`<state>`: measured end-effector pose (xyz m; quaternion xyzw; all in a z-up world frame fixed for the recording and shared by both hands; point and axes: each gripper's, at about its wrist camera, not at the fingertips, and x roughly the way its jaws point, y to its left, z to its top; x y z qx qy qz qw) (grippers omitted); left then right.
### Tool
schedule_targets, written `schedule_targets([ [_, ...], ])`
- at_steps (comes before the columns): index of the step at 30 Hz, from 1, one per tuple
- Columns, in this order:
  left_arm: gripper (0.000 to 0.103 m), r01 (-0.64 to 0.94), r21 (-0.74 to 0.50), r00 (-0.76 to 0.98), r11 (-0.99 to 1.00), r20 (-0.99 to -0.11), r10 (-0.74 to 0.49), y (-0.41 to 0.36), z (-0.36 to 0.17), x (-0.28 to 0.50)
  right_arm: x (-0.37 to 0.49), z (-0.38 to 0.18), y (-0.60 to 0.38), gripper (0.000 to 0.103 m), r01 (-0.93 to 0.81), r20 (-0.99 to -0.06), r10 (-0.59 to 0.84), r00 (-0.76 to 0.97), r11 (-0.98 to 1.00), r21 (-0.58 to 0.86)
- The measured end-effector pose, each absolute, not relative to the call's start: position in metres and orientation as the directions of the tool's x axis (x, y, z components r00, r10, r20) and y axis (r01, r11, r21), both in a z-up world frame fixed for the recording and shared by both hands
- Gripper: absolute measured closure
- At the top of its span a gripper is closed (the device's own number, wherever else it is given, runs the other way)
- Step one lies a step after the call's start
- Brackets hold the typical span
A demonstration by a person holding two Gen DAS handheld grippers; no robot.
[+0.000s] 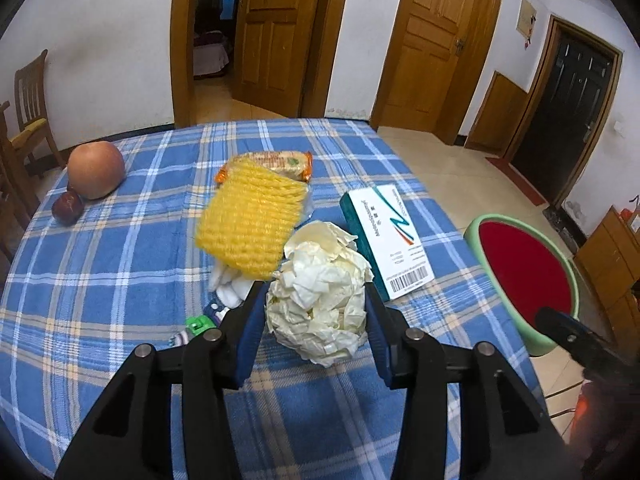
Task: Collect trash
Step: 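Grasp the crumpled white paper with the left tool while the right tool grasps the white medicine box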
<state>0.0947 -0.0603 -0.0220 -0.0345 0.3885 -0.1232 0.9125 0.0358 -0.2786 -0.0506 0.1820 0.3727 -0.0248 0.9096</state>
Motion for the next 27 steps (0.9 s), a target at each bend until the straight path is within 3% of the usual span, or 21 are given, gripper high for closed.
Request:
schedule_targets([
  [15,0.056,0.108,-0.176,0.718,0.978,-0.667,-0.199,-0.017,-0.007,0.099,0.081,-0.049,-0.217,0.015,0.020,-0.708,0.162,0.687,0.970,0.241],
  [27,0.056,0.093,-0.213,0.721,0.973,-0.660,-0.213,0.014,-0.016,0.111,0.122,-0.072,-0.185,0.012,0.002,-0.757,0.123,0.642,0.987,0.162],
])
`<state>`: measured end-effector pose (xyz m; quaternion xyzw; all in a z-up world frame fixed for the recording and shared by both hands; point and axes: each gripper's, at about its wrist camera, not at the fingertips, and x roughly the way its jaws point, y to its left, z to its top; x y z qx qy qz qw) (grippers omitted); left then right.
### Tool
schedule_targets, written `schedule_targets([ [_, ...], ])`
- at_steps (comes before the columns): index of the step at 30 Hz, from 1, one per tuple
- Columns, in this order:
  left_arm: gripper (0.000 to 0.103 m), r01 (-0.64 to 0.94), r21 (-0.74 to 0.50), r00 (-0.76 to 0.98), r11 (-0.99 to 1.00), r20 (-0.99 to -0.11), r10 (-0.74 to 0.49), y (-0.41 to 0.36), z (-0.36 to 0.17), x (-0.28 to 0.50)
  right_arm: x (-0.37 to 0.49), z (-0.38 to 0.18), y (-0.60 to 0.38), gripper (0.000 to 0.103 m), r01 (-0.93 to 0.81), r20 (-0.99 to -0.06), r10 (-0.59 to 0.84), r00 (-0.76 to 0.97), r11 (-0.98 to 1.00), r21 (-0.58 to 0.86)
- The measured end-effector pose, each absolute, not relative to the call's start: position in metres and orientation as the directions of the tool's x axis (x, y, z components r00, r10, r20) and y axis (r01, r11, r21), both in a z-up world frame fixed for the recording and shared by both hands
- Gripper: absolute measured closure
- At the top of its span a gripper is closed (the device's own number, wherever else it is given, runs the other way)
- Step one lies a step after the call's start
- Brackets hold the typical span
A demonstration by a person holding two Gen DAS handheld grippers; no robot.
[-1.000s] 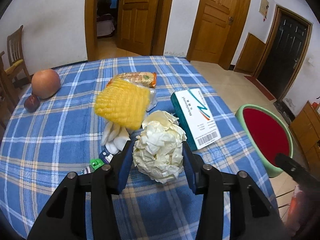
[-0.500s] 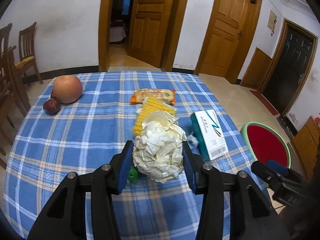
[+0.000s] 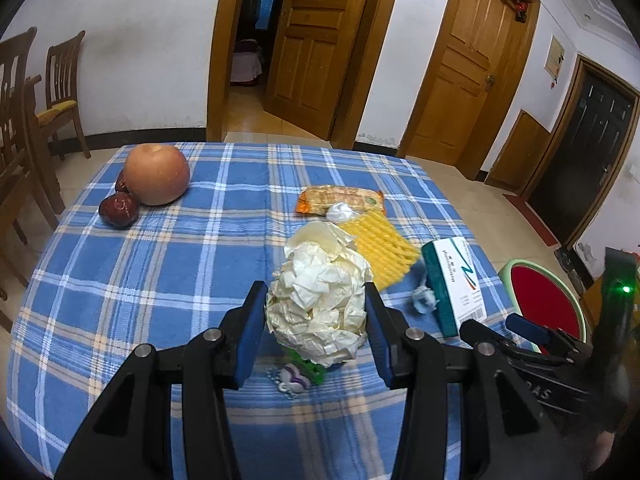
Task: Collect trash
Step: 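Grasp the crumpled white paper with the left tool while the right tool grasps the white medicine box, then carry the white paper and medicine box with both tools over the red bin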
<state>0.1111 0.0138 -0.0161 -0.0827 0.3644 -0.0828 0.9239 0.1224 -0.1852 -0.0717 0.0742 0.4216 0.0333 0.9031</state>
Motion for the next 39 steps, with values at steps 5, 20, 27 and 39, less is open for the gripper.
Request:
schedule_targets([
  [5,0.056,0.104,-0.261,0.721,0.960,-0.645,-0.254,0.027,-0.018,0.110,0.132,-0.076,-0.179,0.012,0.021,-0.761,0.086,0.643,0.991,0.130],
  [20,0.056,0.151,-0.333,0.696,0.931,-0.633,-0.340,0.037,-0.023,0.109,0.128,-0.075,-0.169,0.049,0.042,-0.758,0.049,0.651,0.994,0.101],
  [27,0.056,0.148,-0.315,0.710,0.937,-0.626,-0.323,0.030,-0.015,0.104,0.107,-0.062,-0.171,0.049,0.015,-0.733,0.081,0.676,0.992,0.124],
  [39,0.056,0.209,-0.310,0.695,0.927,-0.621,-0.364,-0.001,0.007,0.088,0.066,-0.038,-0.194,0.049,0.024,-0.683,0.107,0.722,0.983,0.180],
])
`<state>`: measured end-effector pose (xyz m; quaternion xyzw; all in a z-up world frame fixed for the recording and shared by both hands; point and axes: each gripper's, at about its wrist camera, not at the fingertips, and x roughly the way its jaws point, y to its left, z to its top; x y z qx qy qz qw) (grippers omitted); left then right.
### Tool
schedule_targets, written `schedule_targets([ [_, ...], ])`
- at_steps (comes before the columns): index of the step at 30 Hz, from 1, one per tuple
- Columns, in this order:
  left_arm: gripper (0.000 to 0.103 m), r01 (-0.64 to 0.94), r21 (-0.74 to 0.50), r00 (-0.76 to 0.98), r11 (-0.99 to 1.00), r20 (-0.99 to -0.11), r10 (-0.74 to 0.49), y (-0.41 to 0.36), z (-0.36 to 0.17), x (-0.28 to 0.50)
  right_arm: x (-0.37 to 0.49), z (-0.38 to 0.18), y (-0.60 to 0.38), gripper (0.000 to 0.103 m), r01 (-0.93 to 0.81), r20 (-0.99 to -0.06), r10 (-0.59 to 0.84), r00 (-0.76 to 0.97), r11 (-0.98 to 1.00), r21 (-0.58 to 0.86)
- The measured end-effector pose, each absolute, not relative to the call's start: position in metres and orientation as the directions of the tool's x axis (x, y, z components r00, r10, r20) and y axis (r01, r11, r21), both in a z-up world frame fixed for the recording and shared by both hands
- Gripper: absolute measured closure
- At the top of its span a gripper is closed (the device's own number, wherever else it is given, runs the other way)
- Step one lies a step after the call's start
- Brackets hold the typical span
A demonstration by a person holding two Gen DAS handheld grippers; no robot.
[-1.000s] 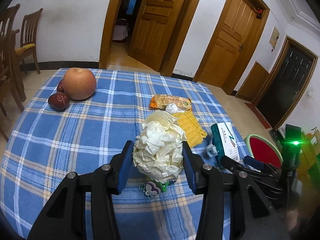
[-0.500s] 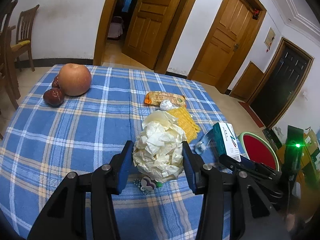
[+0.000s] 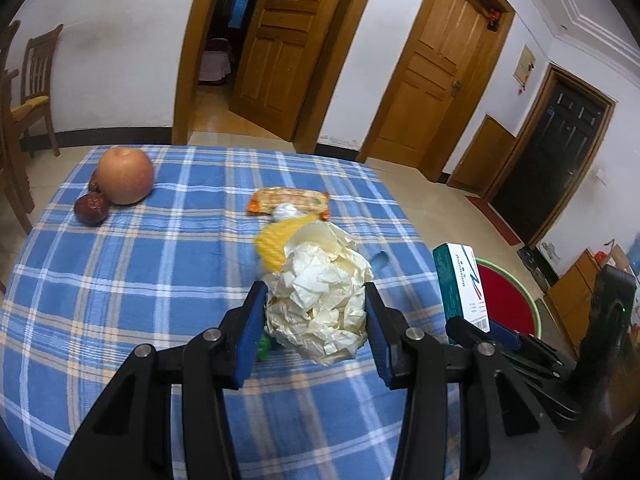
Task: Collect trash
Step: 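Carry the white paper and medicine box with both tools over the red bin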
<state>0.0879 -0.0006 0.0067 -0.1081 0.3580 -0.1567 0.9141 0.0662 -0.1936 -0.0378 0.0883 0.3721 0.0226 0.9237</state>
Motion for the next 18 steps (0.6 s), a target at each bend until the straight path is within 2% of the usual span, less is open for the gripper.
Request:
schedule_targets([
  [18,0.056,0.350,-0.322,0.612,0.879,-0.632,-0.475,-0.076,0.024,0.085,0.016,-0.012,-0.264,0.049,0.167,-0.639,0.002,0.770,0.965,0.204],
])
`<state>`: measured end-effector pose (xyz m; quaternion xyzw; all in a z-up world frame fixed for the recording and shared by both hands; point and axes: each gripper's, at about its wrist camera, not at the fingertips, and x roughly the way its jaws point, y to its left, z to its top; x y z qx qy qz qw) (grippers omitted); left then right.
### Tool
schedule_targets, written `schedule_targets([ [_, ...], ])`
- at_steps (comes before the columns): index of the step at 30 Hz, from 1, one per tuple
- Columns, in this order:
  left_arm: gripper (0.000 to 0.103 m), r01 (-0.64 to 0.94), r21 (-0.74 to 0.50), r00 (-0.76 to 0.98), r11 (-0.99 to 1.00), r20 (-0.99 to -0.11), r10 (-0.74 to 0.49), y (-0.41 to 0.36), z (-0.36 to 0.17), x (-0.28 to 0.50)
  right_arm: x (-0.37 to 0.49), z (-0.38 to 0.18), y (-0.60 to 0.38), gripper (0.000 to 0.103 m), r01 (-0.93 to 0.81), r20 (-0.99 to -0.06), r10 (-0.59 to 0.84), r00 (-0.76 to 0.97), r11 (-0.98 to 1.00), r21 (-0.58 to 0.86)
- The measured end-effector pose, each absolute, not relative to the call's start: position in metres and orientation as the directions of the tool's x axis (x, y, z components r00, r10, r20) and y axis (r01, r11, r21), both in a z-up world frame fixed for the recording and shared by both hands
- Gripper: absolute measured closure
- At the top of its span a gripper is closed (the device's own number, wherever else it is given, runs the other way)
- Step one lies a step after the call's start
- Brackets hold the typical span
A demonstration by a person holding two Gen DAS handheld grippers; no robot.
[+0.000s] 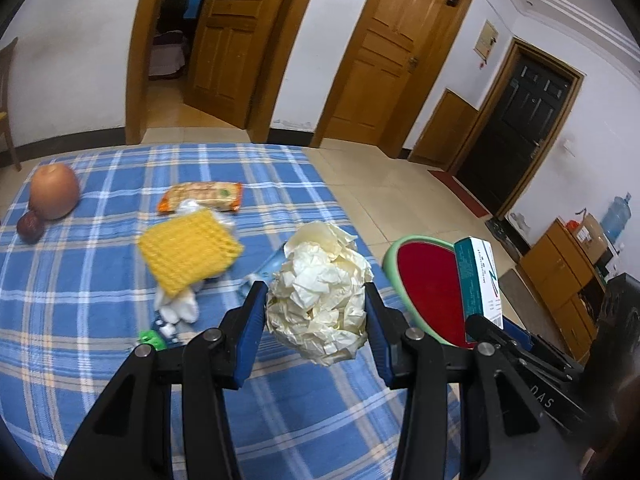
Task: Collect trash
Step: 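Carry the white paper and medicine box with both tools over the red bin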
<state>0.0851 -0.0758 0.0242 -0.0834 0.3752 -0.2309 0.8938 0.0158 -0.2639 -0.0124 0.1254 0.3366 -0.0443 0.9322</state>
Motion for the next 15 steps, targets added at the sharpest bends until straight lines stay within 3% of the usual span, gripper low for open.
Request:
schedule_targets([
  [15,0.056,0.426,-0.288,0.571,0.858,-0.649,-0.502,-0.144,0.024,0.094,-0.001,-0.023,-0.323,0.049,0.271,-0.633,-0.066,0.771,0.934,0.234],
])
